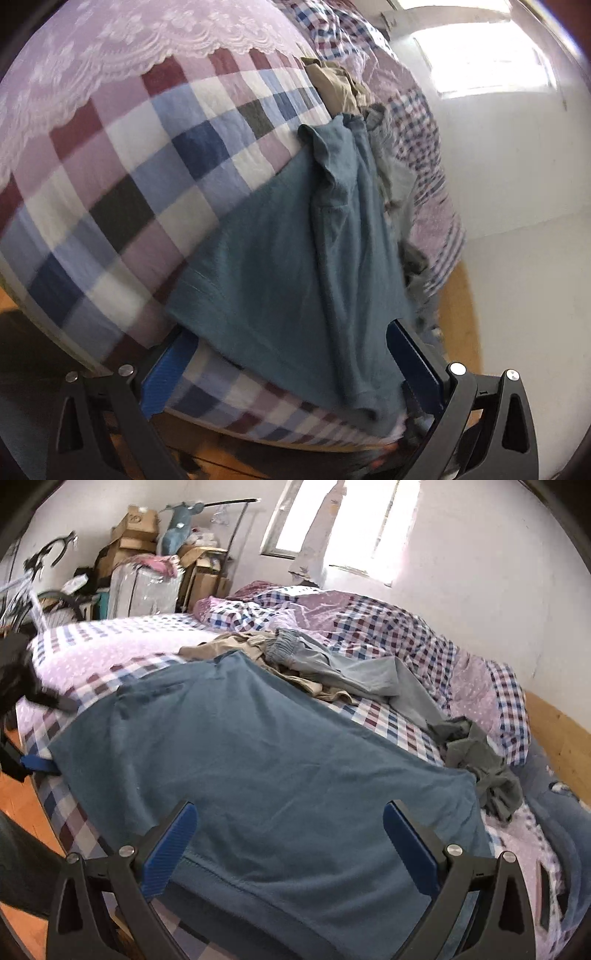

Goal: Fold clothes

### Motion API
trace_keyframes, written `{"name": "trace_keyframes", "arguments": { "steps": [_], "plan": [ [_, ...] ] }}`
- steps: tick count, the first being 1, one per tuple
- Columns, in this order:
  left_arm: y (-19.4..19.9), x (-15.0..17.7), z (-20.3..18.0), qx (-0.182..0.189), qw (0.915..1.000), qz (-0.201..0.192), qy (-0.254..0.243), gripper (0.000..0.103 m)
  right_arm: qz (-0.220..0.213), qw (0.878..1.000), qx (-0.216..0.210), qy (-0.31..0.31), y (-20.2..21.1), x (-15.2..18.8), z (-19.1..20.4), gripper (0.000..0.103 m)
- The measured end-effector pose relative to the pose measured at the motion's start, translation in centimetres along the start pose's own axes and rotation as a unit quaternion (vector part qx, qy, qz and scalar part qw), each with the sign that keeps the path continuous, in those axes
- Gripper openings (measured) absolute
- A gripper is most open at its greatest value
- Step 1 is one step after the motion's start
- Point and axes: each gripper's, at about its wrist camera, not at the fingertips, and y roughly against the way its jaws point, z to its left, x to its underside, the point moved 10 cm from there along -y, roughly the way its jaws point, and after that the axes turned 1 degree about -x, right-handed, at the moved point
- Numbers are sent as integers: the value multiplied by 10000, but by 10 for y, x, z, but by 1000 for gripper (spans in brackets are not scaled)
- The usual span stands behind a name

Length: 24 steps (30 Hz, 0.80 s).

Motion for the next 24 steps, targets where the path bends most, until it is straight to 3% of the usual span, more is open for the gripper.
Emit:
{"name": "trace_keyframes", "arguments": {
  "steps": [2, 6, 11, 20, 21, 22, 24],
  "plan": [
    [-3, 3, -5, 312, 9993, 80, 172, 103, 78, 9998, -12, 174, -3, 3, 8, 103],
    [-8, 5, -21, 594, 9979, 238, -43, 102, 210, 9982, -163, 530, -7, 9, 28, 103],
    [-6, -2, -12, 462, 9987, 210, 37, 101, 85, 9940, -145, 1084, -5, 11, 51, 103],
    [2, -11, 13, 49, 9996, 19, 262, 63, -196, 9873, -353, 1537, 5, 8, 82, 103],
    [2, -11, 16, -6, 9996, 12, 280, 52, -218, 9868, -387, 1558, 5, 8, 85, 103],
    [2, -10, 20, -90, 9995, 22, 292, 35, -240, 9862, -413, 1582, 6, 7, 88, 103],
    [-1, -8, 24, -213, 9993, 46, 307, 28, -287, 9849, -413, 1660, 8, 7, 93, 103]
  ]
}}
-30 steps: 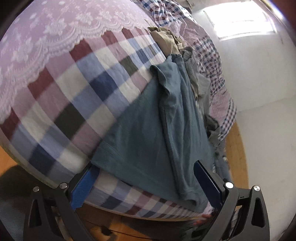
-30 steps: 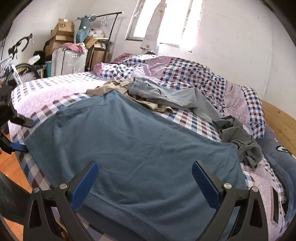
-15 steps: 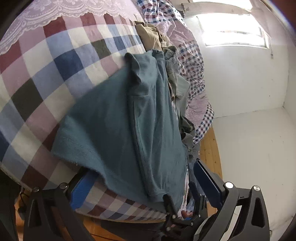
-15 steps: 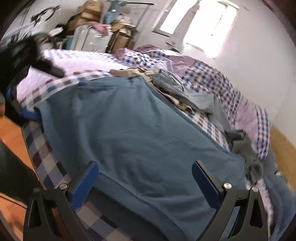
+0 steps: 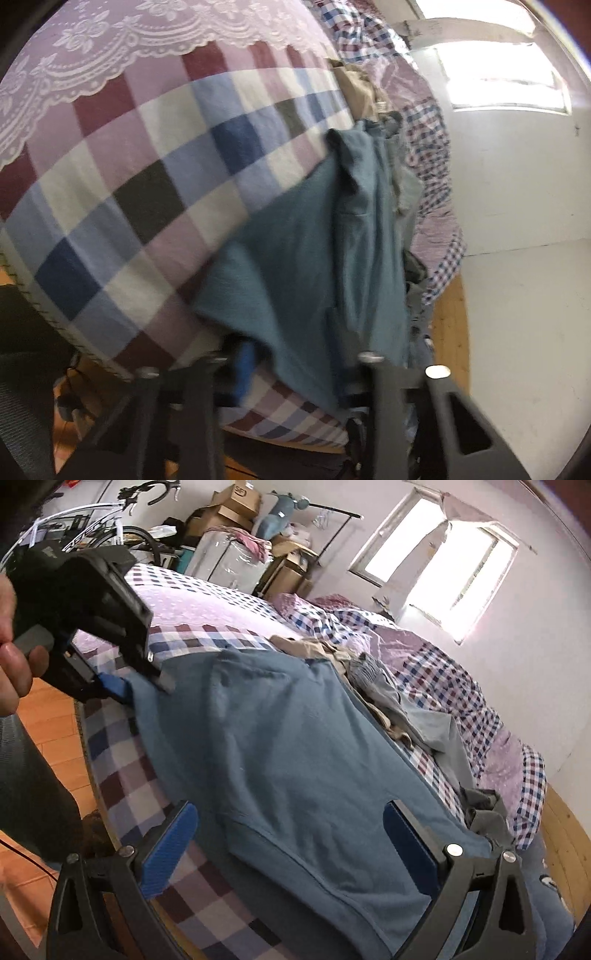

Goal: Fold clothes

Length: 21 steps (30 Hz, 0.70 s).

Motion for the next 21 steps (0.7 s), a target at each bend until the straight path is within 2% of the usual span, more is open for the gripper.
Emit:
{"name": "trace_keyframes", "arguments": {
  "steps": [3, 6, 9, 18, 21],
  "plan": [
    [3, 2, -3, 123, 9999, -33, -60, 23, -116, 9998, -9, 159, 4, -7, 9, 103],
    [7, 3, -7, 172, 9997, -47, -148, 10, -118, 9997, -118, 164, 2, -11, 19, 103],
    [11, 5, -6, 155, 9998, -21, -147, 6, -139, 9994, -239, 225, 1, -15, 32, 103],
    [20, 6, -31, 468, 9982, 27, -375, 3, -346, 9968, -96, 718, -14, -42, 70, 100],
    [22, 4, -36, 563, 9976, 39, -400, 3, -308, 9952, 102, 927, -27, -49, 77, 87]
  ]
}}
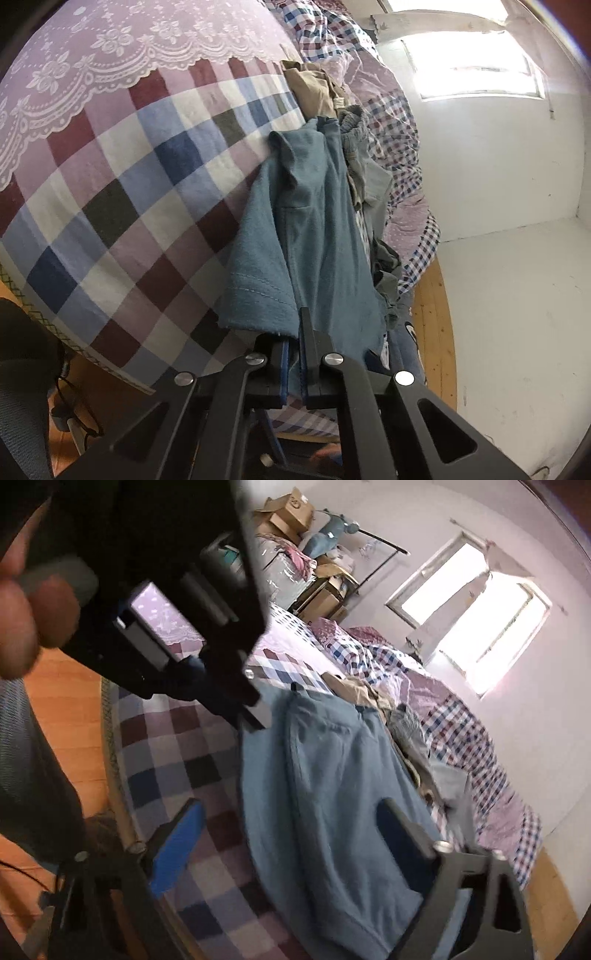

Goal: Fold clothes

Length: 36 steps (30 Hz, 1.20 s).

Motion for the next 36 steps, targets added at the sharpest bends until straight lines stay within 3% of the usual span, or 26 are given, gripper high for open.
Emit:
{"name": "trace_keyframes", "arguments": {
  "steps": [4, 8, 13, 20, 30, 36],
  "plan": [
    [-1, -4, -7, 146, 9999, -5, -7, 3, 176, 9993, 298, 135, -21, -6, 0, 78],
    [2, -7, -12, 257, 9997, -19, -11, 2, 383, 9976, 562, 161, -40, -8, -7, 61],
    [3, -8, -22, 372, 9993, -32, -79, 2, 424, 9970, 628, 148, -48, -10, -11, 57],
    [8, -8, -28, 406, 9990, -96, -163, 2, 465, 9974, 553, -66, -53, -13, -16, 41],
    [18, -7, -39, 512, 9980, -187, -308, 2, 513, 9972, 417, -341, -58, -10, -24, 33],
    [26, -15, -35, 339, 9984, -357, -278, 2, 512, 9972, 214, -504, -61, -11, -22, 21]
  ]
}}
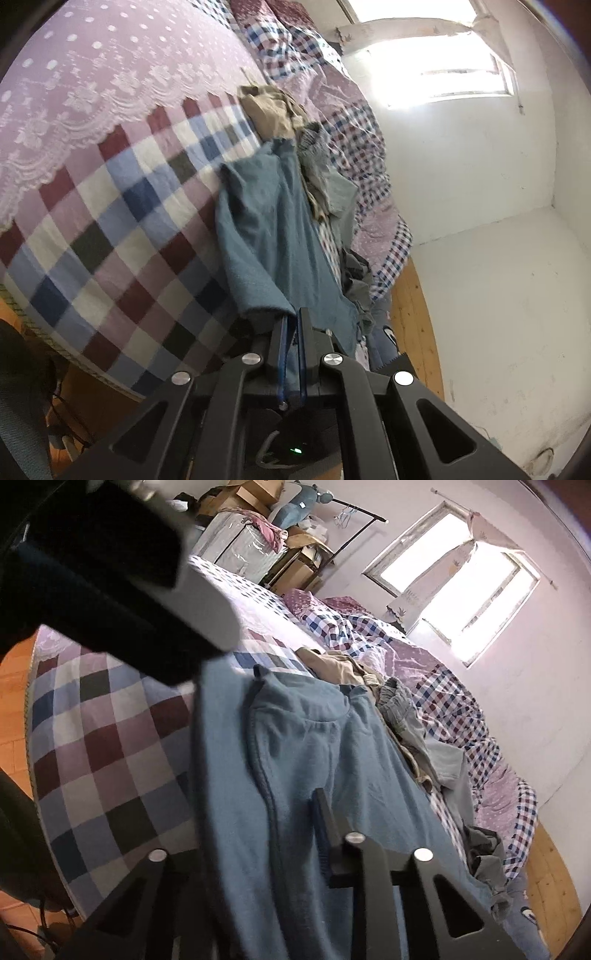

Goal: Fold clothes

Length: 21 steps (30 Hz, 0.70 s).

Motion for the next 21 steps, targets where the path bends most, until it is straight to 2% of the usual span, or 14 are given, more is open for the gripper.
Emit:
{"name": "trace_keyframes", "arguments": {
  "steps": [2, 5, 7, 9, 11, 15, 21],
  "plan": [
    [6, -6, 2, -88, 9999, -135, 1, 3, 7, 9999, -96, -62, 0, 1, 1, 15],
    [17, -20, 2, -201, 9990, -392, -102, 20, 14, 9995, -269, -169, 0, 3, 1, 12],
    [22, -30, -7, -9, 9986, -498, -187, 57, 25, 9985, -452, -324, 0, 5, 0, 12],
    [21, -38, -19, 263, 9982, -455, -278, 68, 38, 9974, -563, -445, -2, 6, -5, 11],
    [15, -45, -27, 215, 9979, -358, -496, 73, 43, 9969, -613, -496, -1, 7, -7, 9],
    [0, -66, -27, -63, 9970, -242, -738, 76, 21, 9957, -703, -607, 4, 6, -7, 8],
    [-39, -102, -1, -582, 9943, 65, -887, 79, -45, 9936, -814, -780, 10, 0, -15, 7]
  ]
}}
